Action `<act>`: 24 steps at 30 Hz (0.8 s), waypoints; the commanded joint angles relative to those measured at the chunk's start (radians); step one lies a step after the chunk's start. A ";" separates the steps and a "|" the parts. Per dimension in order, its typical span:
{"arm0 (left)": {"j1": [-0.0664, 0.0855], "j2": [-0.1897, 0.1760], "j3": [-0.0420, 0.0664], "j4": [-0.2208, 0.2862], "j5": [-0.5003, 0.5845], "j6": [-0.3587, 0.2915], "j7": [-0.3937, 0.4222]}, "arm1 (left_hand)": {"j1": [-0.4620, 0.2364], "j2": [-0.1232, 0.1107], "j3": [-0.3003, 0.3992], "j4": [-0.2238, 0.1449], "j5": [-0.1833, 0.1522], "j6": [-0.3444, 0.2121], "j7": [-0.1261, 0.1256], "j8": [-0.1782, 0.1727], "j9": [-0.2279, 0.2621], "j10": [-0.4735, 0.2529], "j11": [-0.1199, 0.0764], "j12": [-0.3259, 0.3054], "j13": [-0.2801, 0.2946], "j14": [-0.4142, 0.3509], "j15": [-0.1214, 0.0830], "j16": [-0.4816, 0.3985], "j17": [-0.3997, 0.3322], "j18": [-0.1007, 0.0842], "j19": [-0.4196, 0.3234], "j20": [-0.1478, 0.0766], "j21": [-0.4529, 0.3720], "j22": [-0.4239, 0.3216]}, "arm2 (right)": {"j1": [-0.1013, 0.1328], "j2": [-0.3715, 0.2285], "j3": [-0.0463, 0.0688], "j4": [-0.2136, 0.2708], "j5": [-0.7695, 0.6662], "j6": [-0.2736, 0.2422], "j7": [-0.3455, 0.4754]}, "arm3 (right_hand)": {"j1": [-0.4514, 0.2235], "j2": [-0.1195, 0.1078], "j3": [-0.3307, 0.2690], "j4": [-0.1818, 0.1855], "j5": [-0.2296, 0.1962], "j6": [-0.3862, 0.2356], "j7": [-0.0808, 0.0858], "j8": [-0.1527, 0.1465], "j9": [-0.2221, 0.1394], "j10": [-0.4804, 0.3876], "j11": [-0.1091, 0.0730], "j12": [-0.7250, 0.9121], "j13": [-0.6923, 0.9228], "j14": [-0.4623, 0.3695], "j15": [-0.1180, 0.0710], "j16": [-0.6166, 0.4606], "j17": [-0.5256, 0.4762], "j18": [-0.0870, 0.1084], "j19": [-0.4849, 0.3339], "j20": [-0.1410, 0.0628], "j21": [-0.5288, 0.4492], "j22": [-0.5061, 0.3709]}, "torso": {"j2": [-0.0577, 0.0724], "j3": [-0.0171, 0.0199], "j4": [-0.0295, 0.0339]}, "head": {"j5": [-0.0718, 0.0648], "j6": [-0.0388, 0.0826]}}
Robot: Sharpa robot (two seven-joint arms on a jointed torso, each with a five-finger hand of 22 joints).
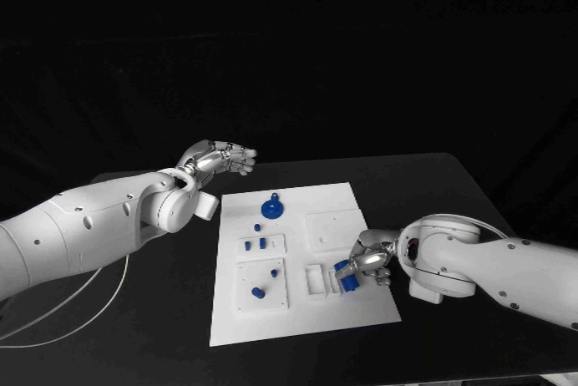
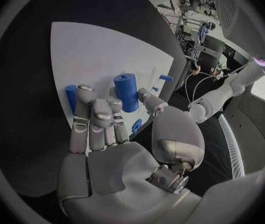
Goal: Assemble the parts on the task board
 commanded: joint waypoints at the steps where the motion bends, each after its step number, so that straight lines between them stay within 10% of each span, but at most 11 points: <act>1: 0.001 0.001 0.001 0.000 -0.003 0.008 0.005 | -0.011 0.006 -0.006 0.004 -0.001 -0.009 -0.001 0.000 0.000 -0.007 0.000 0.001 -0.001 0.005 0.002 -0.005 0.002 0.017 0.004 0.001 -0.006 0.002 | 0.018 -0.003 0.003 0.017 0.103 -0.031 0.007 | -0.012 -0.016 -0.005 0.013 -0.004 0.019 0.008 0.004 0.004 0.009 -0.002 -0.005 0.001 0.001 -0.005 -0.003 0.002 0.022 0.005 0.006 0.006 0.019 | 0.000 -0.0004 0.0001 | 0.001 0.000; 15: 0.001 0.006 0.001 0.002 -0.002 0.011 0.000 | -0.023 0.010 -0.008 0.011 -0.001 -0.012 0.000 0.002 0.000 -0.007 0.000 0.001 -0.002 0.006 0.002 -0.009 0.007 0.017 0.005 0.001 -0.008 0.004 | 0.032 0.055 0.001 -0.005 0.172 -0.011 -0.013 | -0.028 -0.016 -0.009 0.025 -0.004 0.023 0.006 0.004 0.006 0.010 -0.005 -0.008 0.002 0.000 -0.008 -0.002 0.005 0.022 0.004 0.003 0.010 0.019 | 0.000 -0.0027 0.0023 | 0.010 0.003; 24: 0.001 0.019 0.001 0.000 -0.001 0.015 -0.001 | -0.039 0.015 -0.010 0.023 -0.002 -0.013 0.000 0.004 0.000 -0.007 0.000 0.002 -0.004 0.007 0.002 -0.013 0.012 0.017 0.005 0.000 -0.011 0.006 | 0.032 0.086 -0.038 -0.025 0.142 -0.025 -0.020 | -0.045 -0.018 -0.017 0.036 -0.004 0.022 0.006 0.002 0.007 0.010 -0.005 -0.011 0.004 -0.002 -0.008 -0.002 0.007 0.022 0.001 0.002 0.013 0.019 | 0.002 -0.0013 0.0020 | 0.015 -0.001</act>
